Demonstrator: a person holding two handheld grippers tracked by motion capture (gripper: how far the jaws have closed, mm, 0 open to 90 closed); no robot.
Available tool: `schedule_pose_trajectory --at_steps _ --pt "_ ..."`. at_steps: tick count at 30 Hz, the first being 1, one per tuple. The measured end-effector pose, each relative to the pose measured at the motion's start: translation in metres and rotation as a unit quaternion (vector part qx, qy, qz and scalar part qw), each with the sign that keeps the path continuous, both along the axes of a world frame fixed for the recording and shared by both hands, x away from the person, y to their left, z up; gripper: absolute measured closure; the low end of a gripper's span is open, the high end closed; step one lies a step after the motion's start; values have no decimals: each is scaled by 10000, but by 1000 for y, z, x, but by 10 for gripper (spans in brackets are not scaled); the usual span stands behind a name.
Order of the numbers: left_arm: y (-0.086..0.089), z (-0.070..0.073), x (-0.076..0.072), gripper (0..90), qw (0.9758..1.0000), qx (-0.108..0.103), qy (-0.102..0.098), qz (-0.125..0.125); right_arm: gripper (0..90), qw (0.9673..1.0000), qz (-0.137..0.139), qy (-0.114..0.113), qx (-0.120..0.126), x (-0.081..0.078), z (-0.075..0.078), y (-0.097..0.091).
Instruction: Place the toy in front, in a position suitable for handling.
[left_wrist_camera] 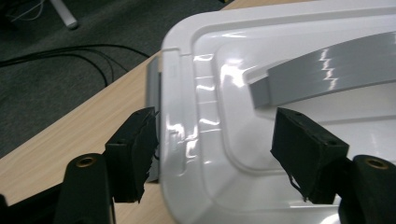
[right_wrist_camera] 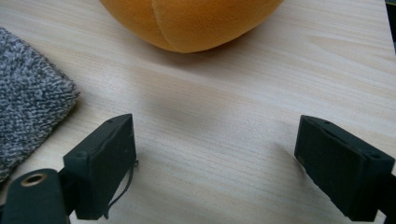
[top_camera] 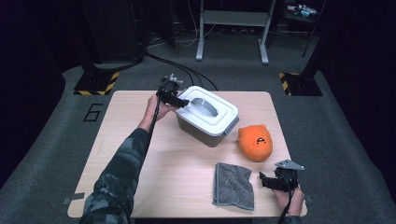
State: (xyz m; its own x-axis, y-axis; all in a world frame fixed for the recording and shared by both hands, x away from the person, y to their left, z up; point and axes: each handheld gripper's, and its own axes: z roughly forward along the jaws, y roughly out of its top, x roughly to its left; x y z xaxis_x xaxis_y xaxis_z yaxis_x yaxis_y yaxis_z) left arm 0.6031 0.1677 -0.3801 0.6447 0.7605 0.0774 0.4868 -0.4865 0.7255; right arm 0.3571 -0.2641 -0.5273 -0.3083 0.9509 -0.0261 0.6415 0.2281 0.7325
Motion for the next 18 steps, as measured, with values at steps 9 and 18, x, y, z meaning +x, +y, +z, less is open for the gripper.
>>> schedule_pose_trajectory --at_steps 9,18 --pt "15 -8 1 536 9996 65 99 250 118 10000 -9 -7 -3 0 0 0" --pt "13 -8 -4 647 9992 101 68 376 120 10000 -16 -15 -7 0 0 1"
